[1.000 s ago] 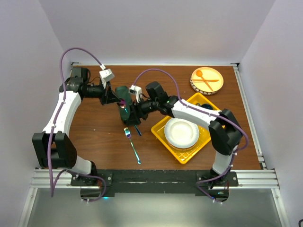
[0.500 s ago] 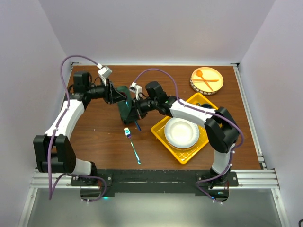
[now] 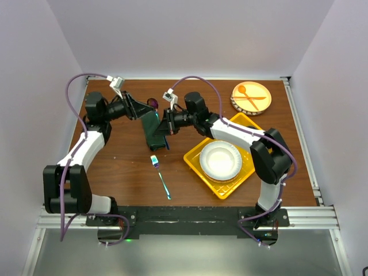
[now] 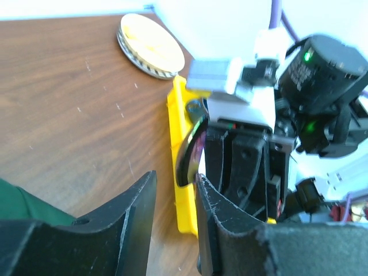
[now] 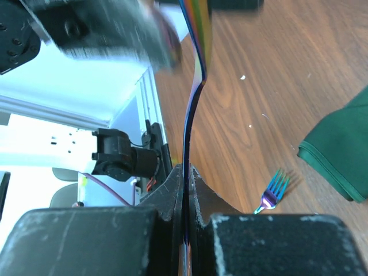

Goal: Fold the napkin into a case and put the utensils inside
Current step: Pass from the right arm to the left, then insert the spoon into the folded napkin.

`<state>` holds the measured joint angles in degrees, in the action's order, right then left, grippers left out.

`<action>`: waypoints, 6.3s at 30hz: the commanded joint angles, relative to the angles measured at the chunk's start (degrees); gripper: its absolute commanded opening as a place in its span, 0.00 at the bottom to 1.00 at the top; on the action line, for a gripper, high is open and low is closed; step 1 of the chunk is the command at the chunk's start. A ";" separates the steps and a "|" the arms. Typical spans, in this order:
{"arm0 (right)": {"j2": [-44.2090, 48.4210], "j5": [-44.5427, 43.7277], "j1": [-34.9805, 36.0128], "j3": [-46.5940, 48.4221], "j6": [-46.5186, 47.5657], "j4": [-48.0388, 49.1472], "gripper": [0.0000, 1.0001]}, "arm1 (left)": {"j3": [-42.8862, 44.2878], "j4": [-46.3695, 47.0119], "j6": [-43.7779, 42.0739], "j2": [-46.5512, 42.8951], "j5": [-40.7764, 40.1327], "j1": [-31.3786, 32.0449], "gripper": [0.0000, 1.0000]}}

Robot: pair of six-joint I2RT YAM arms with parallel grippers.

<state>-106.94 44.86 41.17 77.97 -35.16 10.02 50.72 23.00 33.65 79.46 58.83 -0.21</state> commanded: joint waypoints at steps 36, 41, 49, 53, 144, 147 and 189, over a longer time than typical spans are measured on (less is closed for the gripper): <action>-7.23 4.01 -5.39 10.87 0.16 -0.61 0.62 | 14.30 6.98 2.74 15.36 -1.35 -4.53 0.00; -10.48 2.17 -9.79 18.07 16.76 -16.20 0.51 | 26.07 2.66 0.45 26.94 -0.82 -7.96 0.00; -14.70 1.80 -9.35 19.41 26.37 -24.08 0.19 | 40.14 -4.36 -4.64 41.02 -1.96 -9.37 0.00; -17.60 2.42 -9.00 20.02 26.54 -25.93 0.11 | 45.25 -6.30 -6.14 46.12 -3.10 -9.37 0.00; -23.15 2.68 -3.99 25.65 44.82 -37.27 0.10 | 42.79 -25.29 -29.43 51.05 -0.64 -3.66 0.00; -21.57 4.17 -3.99 25.39 45.79 -37.88 0.11 | 43.94 -25.38 -28.55 52.81 -1.34 -4.19 0.00; -21.30 -3.28 4.27 17.74 57.40 -34.64 0.13 | 42.88 -25.70 -30.13 50.89 -2.49 -3.84 0.00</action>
<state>-127.92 44.36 45.15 96.42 24.64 -29.41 93.93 -1.32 8.75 134.87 54.83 -4.43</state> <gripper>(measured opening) 0.127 0.037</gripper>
